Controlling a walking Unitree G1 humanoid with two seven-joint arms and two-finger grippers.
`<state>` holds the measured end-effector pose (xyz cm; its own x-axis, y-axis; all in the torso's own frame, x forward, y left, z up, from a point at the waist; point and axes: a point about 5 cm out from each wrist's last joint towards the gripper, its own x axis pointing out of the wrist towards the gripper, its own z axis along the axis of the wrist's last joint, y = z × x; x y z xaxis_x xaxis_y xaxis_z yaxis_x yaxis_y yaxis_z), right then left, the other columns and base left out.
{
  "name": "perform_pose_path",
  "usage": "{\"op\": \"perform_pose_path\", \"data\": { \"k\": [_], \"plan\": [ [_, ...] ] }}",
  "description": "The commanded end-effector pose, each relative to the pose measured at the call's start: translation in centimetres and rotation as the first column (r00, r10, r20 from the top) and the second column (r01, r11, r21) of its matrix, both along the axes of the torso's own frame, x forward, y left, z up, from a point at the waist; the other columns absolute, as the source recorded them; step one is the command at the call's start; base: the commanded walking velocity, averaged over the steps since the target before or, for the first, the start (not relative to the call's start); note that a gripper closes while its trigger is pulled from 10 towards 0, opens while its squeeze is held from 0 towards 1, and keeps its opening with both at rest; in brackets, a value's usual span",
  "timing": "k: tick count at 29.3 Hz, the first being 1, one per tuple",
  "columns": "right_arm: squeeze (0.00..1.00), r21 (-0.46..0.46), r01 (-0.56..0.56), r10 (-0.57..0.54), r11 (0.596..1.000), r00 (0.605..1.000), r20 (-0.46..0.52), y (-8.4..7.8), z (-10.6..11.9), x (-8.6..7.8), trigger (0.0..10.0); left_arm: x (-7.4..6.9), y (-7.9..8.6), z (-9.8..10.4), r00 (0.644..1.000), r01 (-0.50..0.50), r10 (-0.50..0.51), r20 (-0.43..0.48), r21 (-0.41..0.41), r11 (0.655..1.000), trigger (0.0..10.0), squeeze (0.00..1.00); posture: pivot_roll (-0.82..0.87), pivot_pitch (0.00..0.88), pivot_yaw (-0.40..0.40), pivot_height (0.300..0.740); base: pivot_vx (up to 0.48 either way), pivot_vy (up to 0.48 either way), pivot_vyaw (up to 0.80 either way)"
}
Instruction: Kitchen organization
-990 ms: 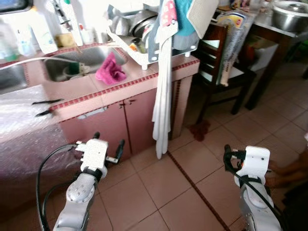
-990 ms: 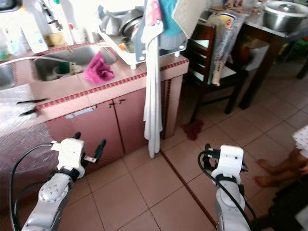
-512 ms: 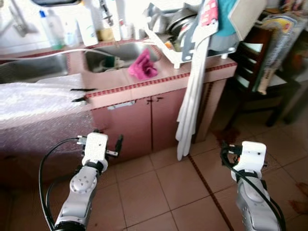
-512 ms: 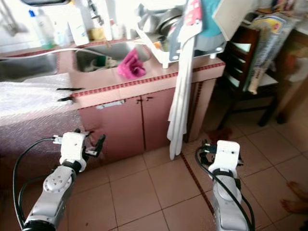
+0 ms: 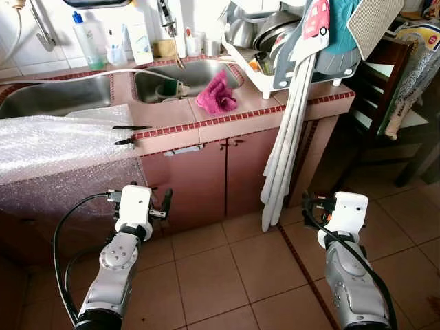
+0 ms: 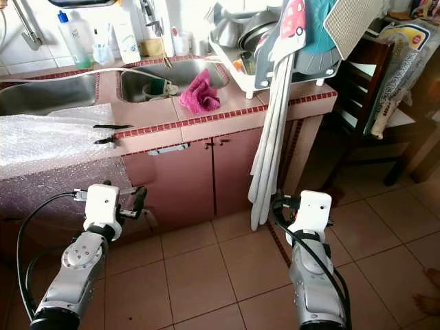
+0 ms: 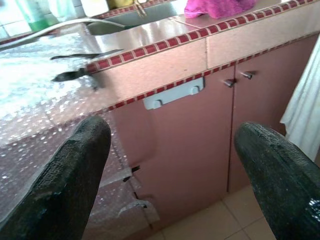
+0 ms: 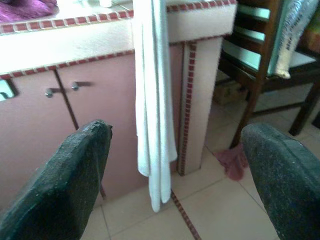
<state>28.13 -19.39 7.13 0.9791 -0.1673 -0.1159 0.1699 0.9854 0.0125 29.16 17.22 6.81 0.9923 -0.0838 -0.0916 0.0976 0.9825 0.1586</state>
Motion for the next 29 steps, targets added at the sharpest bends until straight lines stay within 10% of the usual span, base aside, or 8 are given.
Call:
{"op": "perform_pose_path", "data": {
  "k": [1, 29],
  "plan": [
    [0.0, 0.013, -0.023, 0.023, 1.0, 1.0, 0.007, 0.6, 0.0, 0.1, 10.0, 0.0, 0.4, -0.3, 1.0, -0.02, 0.021, -0.023, 0.02, 1.0, 10.0, 0.0, 0.01, 0.0, 0.027, 0.74, 0.0, 0.371, 0.0],
    [0.0, -0.04, -0.05, 0.05, 0.998, 0.999, 0.005, -0.1, 0.4, 0.6, 10.0, 0.3, -0.6, -1.0, 0.998, -0.032, 0.032, -0.048, 0.001, 0.999, 10.0, 0.0, -0.01, 0.0, -0.009, 0.74, 0.0, 0.432, 0.0]
  ]
}}
